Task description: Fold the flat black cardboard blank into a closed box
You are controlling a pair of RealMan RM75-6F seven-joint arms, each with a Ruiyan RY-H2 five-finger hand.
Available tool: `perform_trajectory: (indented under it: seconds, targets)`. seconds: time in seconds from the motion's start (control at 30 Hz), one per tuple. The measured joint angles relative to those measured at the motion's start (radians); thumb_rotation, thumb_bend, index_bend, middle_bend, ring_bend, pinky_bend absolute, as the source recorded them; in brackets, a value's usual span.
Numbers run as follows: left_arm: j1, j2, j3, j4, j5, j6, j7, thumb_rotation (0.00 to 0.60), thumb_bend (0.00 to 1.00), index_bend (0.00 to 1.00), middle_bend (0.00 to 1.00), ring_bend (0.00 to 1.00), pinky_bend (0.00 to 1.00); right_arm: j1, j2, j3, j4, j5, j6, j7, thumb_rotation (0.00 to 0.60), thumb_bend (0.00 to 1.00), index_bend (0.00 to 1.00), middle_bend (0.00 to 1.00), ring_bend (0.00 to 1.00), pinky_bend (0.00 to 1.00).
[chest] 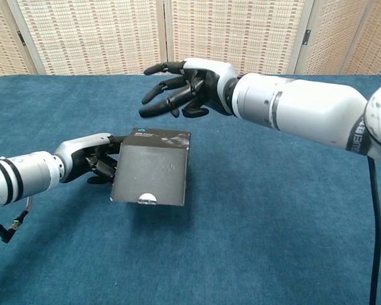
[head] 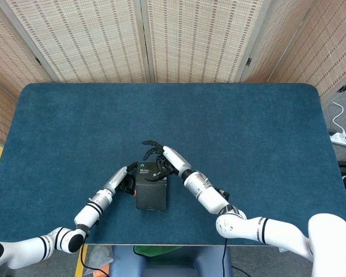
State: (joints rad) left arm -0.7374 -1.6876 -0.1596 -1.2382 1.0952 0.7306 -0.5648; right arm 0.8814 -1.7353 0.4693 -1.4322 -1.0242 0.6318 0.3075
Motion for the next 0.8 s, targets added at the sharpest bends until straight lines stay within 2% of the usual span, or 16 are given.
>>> perform_trajectory:
  seconds: [0.2,0.37,0.47,0.8]
  targets:
    - [0.003,-0.055,-0.042,0.022,-0.15,0.044,0.185,0.6,0.21,0.35,0.42,0.76,0.95,0.032,0.002,-0.083,0.001,-0.01,0.094,-0.207,0.6,0.0,0.16,0.36,0.7,1.0]
    - [0.008,-0.074,-0.06,0.014,-0.212,0.08,0.308,0.6,0.21,0.11,0.27,0.76,0.95,0.049,-0.023,-0.129,0.034,-0.031,0.154,-0.285,0.6,0.0,0.16,0.35,0.7,1.0]
    - [0.011,-0.069,-0.061,-0.003,-0.221,0.082,0.353,0.6,0.21,0.02,0.22,0.76,0.95,0.055,-0.041,-0.147,0.06,-0.057,0.175,-0.312,0.6,0.0,0.16,0.35,0.7,1.0]
    - [0.026,-0.028,-0.035,-0.044,-0.14,0.115,0.451,0.6,0.21,0.0,0.1,0.72,0.95,0.058,-0.116,-0.202,0.18,-0.159,0.257,-0.363,0.6,0.0,0.17,0.35,0.7,1.0]
